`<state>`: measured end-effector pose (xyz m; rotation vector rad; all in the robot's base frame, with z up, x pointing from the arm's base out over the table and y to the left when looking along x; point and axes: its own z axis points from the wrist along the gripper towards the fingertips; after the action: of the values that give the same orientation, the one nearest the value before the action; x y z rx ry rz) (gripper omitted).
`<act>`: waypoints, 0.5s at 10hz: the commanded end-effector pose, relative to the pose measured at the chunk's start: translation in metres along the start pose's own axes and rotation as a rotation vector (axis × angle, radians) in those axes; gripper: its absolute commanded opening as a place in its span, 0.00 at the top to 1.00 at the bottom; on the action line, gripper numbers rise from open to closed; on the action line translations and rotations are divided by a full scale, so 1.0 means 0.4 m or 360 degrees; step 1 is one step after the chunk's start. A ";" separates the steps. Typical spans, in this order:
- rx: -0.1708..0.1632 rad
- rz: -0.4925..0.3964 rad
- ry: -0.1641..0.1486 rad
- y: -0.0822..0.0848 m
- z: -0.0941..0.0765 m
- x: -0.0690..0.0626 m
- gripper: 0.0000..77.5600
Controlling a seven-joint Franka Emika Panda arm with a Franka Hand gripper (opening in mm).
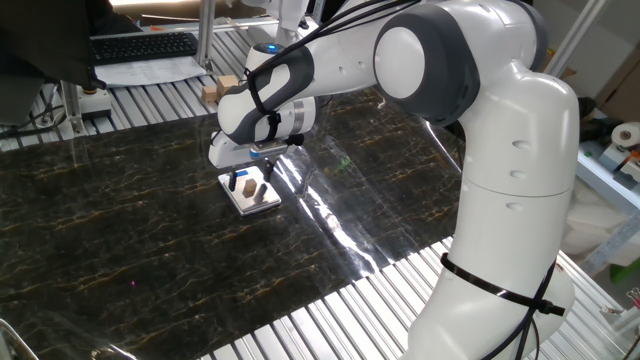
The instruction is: Place the block on the scale
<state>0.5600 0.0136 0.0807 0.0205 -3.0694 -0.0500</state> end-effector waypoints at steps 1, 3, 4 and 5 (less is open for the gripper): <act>0.0000 0.0002 -0.0004 0.000 -0.003 -0.002 0.00; 0.0000 0.0002 -0.0004 0.000 -0.003 -0.002 0.00; -0.0068 0.0044 -0.0031 0.011 -0.026 0.019 0.00; -0.0097 0.0058 -0.0053 0.009 -0.032 0.028 0.00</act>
<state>0.5543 0.0157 0.0867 -0.0091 -3.0796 -0.0949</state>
